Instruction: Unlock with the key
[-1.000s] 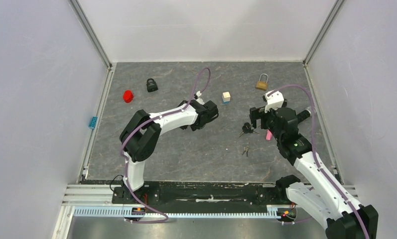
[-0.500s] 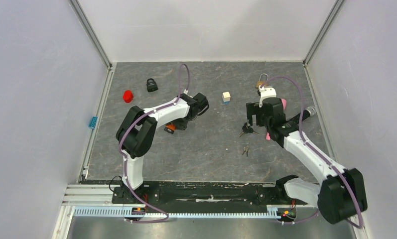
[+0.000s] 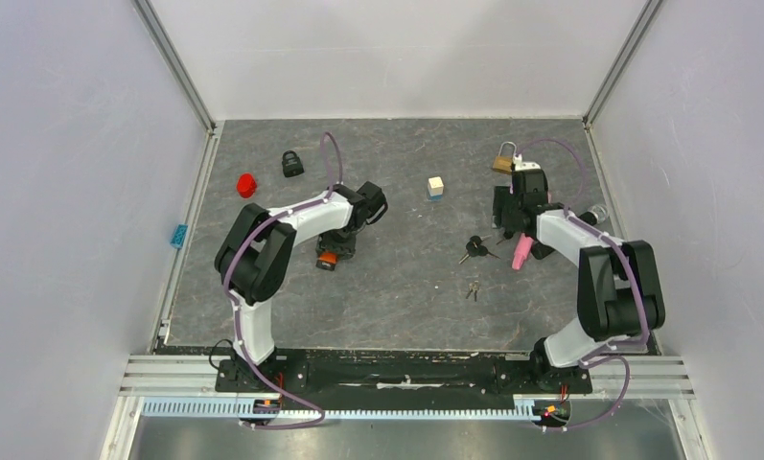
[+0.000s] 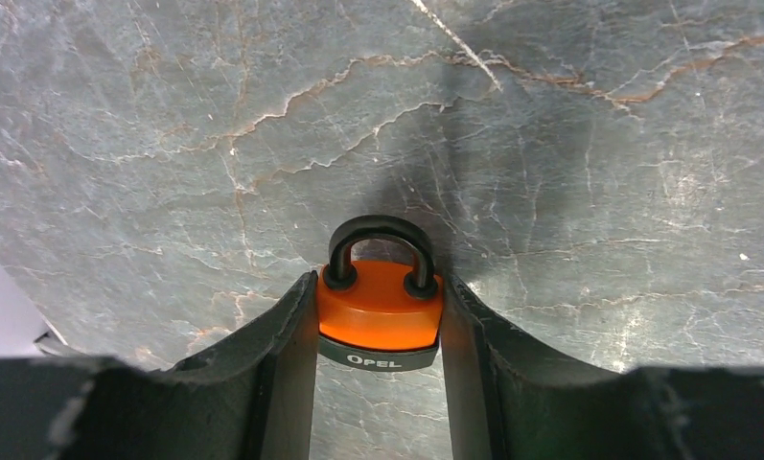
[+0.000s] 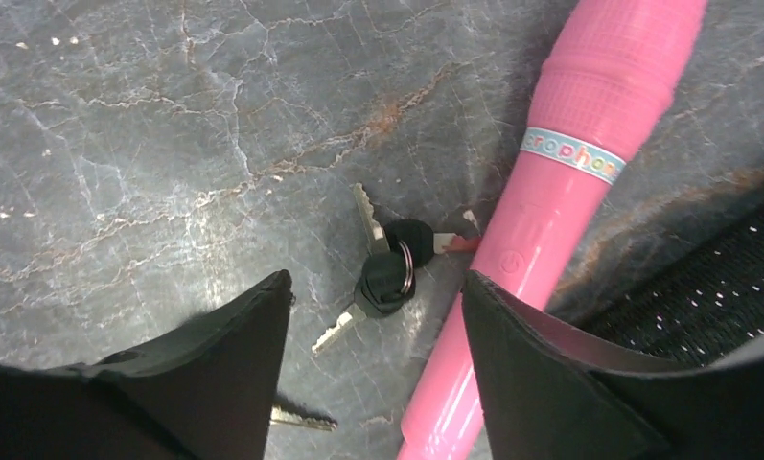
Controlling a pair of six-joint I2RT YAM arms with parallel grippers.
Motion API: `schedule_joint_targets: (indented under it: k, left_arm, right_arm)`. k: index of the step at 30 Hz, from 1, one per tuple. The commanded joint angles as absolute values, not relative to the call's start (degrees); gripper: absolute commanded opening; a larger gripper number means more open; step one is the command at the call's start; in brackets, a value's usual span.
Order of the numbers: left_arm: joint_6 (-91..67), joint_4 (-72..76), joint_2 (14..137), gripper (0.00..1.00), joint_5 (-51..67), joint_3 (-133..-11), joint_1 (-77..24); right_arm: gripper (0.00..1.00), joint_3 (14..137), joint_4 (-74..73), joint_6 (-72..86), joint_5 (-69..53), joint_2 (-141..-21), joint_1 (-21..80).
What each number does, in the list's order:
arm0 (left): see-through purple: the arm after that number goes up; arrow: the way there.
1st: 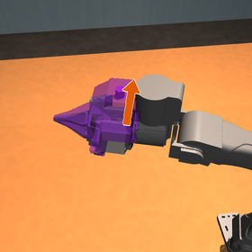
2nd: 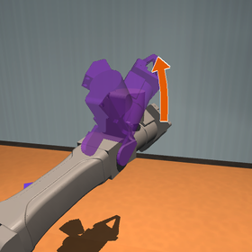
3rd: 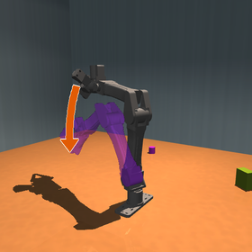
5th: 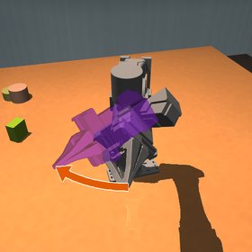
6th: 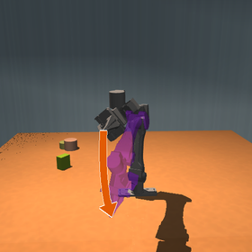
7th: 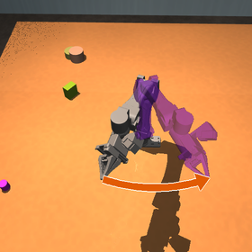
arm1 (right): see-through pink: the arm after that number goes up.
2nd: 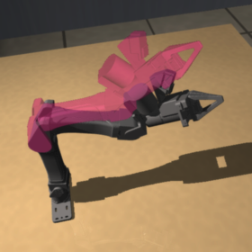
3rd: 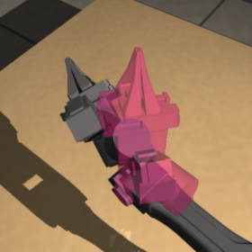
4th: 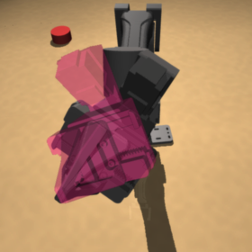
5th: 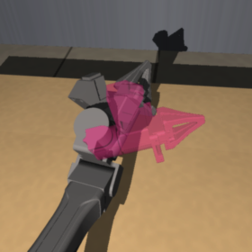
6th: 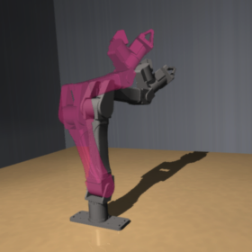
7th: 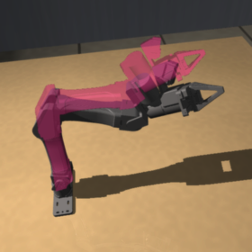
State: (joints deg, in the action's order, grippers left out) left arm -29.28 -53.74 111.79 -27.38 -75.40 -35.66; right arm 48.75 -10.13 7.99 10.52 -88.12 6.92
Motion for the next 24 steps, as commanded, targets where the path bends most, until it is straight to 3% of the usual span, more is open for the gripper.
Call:
schedule_joint_targets:
  k: [1,13,22,24]
  left_arm:
    - [-34.51,-49.56,109.64,0.15,-21.91,-72.64,-34.84]
    - [-34.77,-47.46,105.34,0.59,-19.48,-69.74,-33.15]
    - [-35.18,-48.14,97.79,0.68,-18.77,-69.79,-31.87]
    - [-35.32,-48.42,95.47,0.69,-19.05,-69.79,-31.43]
  right_arm:
    - [0.63,52.42,-7.22,8.31,8.28,-92.29,6.34]
    - [0.41,51.18,-7.34,6.44,8.13,-97.21,6.33]
    - [0.03,50.3,-5.69,4.57,4.62,-93.54,6.49]
    - [0.0,49.86,-5.0,4.08,3.54,-91.42,6.85]
